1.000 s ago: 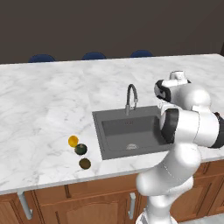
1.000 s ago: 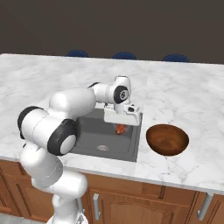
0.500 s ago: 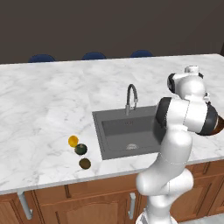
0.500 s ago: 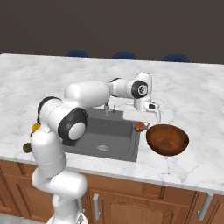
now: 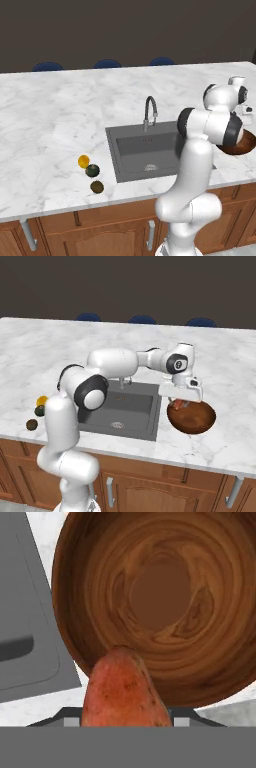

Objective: There is a mixed pile of frozen fruits and vegetables on the counter. Locate all the frozen vegetables and place the items in a bowl on the counter. Take all the frozen fruits and defrost them in a running sink.

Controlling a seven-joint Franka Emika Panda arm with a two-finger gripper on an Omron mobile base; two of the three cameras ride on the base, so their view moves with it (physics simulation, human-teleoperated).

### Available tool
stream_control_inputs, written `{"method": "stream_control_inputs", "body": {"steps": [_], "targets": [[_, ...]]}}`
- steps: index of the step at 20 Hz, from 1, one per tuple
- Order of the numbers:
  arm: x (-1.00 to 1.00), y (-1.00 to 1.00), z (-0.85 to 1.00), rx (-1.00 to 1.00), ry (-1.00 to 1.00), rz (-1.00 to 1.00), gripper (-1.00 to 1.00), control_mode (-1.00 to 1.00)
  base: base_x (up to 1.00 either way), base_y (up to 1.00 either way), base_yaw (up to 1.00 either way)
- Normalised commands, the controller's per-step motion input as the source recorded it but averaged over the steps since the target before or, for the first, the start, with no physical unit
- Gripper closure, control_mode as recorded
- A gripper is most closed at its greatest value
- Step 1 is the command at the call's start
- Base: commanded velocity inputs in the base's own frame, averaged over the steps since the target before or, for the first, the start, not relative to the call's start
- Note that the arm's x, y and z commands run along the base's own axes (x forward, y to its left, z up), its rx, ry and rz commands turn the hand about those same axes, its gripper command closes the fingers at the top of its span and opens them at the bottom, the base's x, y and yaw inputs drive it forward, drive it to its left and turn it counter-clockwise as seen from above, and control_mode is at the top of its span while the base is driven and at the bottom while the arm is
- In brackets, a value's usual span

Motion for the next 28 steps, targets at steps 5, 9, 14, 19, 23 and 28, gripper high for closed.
{"method": "stream_control_inputs", "body": {"steps": [5,9,14,19,23,28], "targets": [[0.18,-0.42,-0.19,0.0,-0.25,0.11,1.0,-1.0,0.0,0.0,0.0],[0.21,-0.3,-0.31,-0.05,-0.2,0.12,1.0,-1.0,0.0,0.0,0.0],[0.12,-0.02,-0.33,-0.11,-0.05,0.07,1.0,-1.0,0.0,0.0,0.0],[0.02,0.03,-0.24,-0.02,0.06,0.05,1.0,-1.0,0.0,0.0,0.0],[0.0,0.0,-0.19,0.0,-0.01,0.02,1.0,-1.0,0.0,0.0,0.0],[0.0,0.0,-0.09,0.0,-0.02,0.0,-1.0,-1.0,0.0,0.0,0.0]]}}
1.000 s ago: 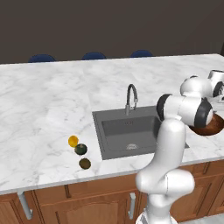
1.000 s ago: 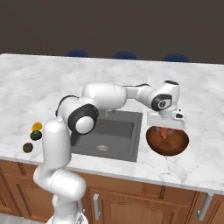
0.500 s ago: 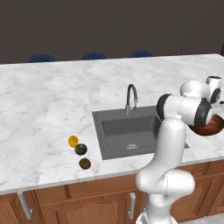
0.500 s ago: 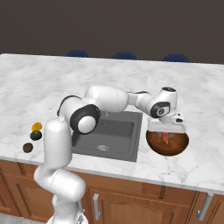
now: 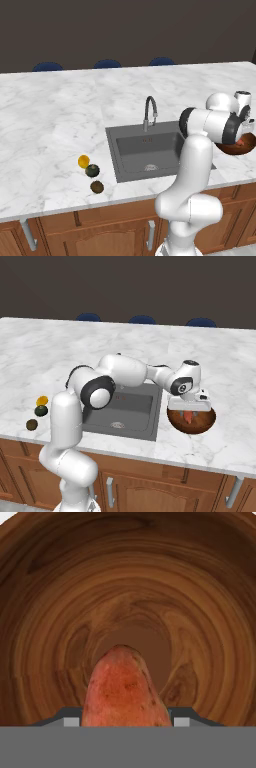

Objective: There is a mixed pile of frozen fruits and vegetables on the counter. Locate all the frozen vegetables and place the items in a bowl on the counter. Take all the frozen fruits and defrost them in a running sink.

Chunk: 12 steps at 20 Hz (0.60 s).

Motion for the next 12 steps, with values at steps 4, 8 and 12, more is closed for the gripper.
{"method": "stream_control_inputs", "body": {"steps": [4,8,12], "targets": [[0.0,0.0,-0.01,0.0,-0.01,0.0,-1.0,-1.0,0.0,0.0,0.0],[-0.04,0.03,0.11,-0.03,-0.02,0.0,-1.0,-1.0,0.0,0.0,0.0],[-0.07,0.19,0.39,0.0,-0.12,-0.05,-1.0,-1.0,0.0,0.0,0.0]]}}
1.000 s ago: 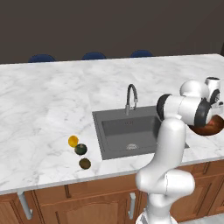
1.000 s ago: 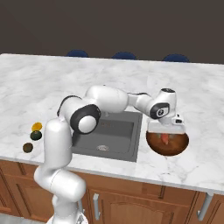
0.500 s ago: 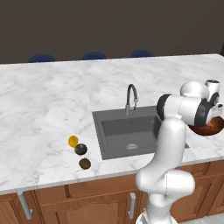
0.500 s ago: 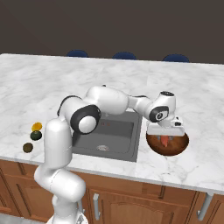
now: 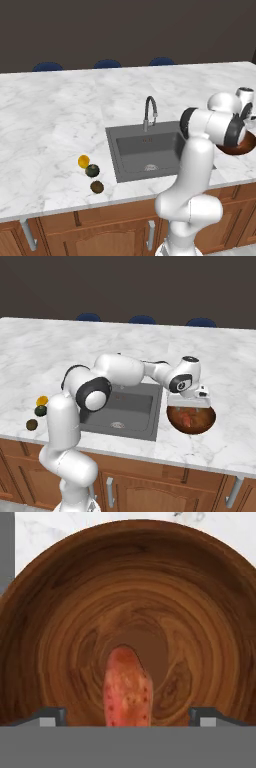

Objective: There is a mixed pile of frozen fruits and vegetables on the counter. Locate all the frozen vegetables and place the items in a bowl on the counter. Take all the frozen fruits and defrost them in a running sink.

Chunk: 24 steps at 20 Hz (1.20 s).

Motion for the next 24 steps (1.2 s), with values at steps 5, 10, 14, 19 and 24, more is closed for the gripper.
{"method": "stream_control_inputs", "body": {"steps": [5,10,14,19,24], "targets": [[-0.13,0.31,0.68,0.03,-0.16,-0.08,-1.0,-1.0,0.0,0.0,0.0],[-0.27,0.77,0.64,-0.01,-0.18,0.0,-1.0,-1.0,0.0,0.0,0.0],[-0.35,0.83,0.4,-0.03,-0.2,0.01,-1.0,-1.0,0.0,0.0,0.0],[-0.27,0.89,0.25,-0.02,-0.09,0.04,-1.0,-1.0,0.0,0.0,0.0],[-0.24,0.94,0.17,0.0,-0.08,0.05,-1.0,-1.0,0.0,0.0,0.0]]}}
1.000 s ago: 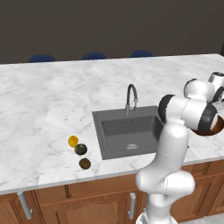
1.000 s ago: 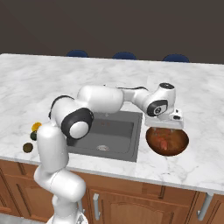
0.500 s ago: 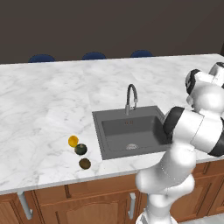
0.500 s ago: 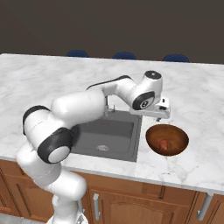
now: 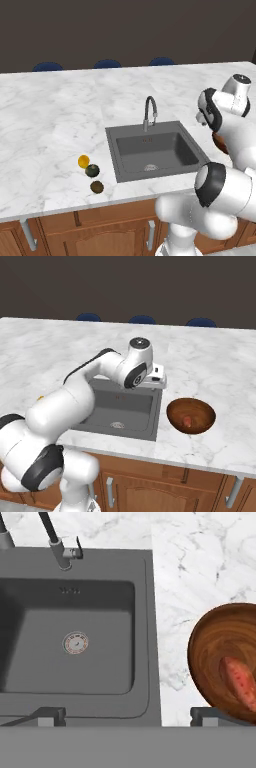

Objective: There is a mixed pile of frozen fruits and vegetables on the counter. Locate all the frozen vegetables and place the items in a bowl on the counter. Take all the frozen fruits and defrost them in a running sink.

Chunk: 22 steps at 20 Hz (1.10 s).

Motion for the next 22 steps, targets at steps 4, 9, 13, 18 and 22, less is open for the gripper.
{"method": "stream_control_inputs", "body": {"steps": [4,9,13,18,22], "targets": [[-0.27,0.94,0.19,0.0,-0.07,0.07,-1.0,-1.0,0.0,0.0,0.0],[-0.23,0.96,0.14,0.01,-0.04,0.08,-1.0,-1.0,0.0,0.0,0.0],[-0.18,0.98,-0.01,0.0,0.0,0.1,-1.0,-1.0,0.0,0.0,0.0],[0.01,0.91,-0.11,0.0,0.07,0.07,-1.0,-1.0,0.0,0.0,0.0],[0.15,0.87,-0.2,-0.02,0.2,0.09,-1.0,-1.0,0.0,0.0,0.0]]}}
